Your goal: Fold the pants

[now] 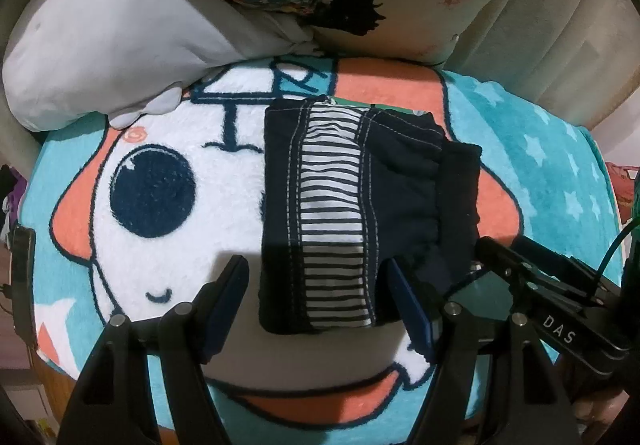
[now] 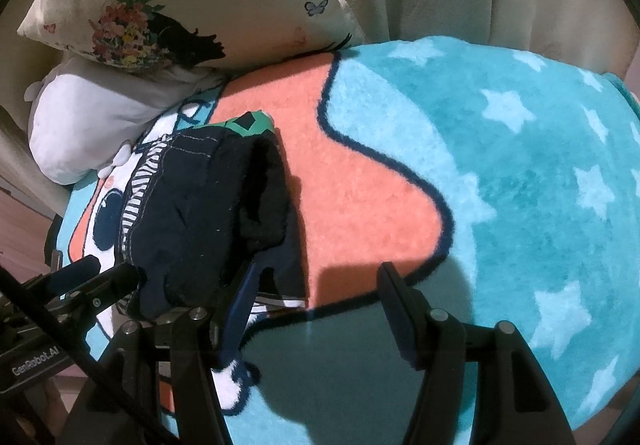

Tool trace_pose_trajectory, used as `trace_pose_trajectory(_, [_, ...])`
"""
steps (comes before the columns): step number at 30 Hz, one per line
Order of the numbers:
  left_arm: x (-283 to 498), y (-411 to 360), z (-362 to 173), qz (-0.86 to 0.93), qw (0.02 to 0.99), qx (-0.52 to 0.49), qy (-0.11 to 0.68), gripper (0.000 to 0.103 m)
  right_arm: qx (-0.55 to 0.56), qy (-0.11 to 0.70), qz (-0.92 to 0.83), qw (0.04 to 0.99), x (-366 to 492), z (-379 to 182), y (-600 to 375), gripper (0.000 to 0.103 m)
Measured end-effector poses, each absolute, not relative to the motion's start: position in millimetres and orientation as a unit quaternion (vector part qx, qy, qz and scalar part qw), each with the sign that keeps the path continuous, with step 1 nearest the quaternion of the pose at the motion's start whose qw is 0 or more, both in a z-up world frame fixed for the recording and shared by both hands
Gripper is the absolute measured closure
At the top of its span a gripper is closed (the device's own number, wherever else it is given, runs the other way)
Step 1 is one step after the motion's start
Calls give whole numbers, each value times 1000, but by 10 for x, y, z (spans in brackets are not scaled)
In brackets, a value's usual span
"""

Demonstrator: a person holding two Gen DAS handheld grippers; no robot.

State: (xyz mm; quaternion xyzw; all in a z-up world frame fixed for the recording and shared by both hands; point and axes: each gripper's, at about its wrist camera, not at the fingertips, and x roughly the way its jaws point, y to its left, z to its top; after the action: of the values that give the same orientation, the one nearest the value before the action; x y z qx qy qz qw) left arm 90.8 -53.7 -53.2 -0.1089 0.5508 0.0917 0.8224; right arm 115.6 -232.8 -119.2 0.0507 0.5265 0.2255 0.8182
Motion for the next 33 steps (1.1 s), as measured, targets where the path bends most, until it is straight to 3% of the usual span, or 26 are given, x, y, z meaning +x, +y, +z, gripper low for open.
trace_pose_trajectory(24, [861, -217, -486, 70, 828, -114, 545, 32, 53, 523, 178, 832, 1010, -1129, -2152, 37])
trace_pose_trajectory(33, [796, -154, -515, 51, 828, -108, 548, 32, 37, 481, 136, 866, 825, -906, -2131, 36])
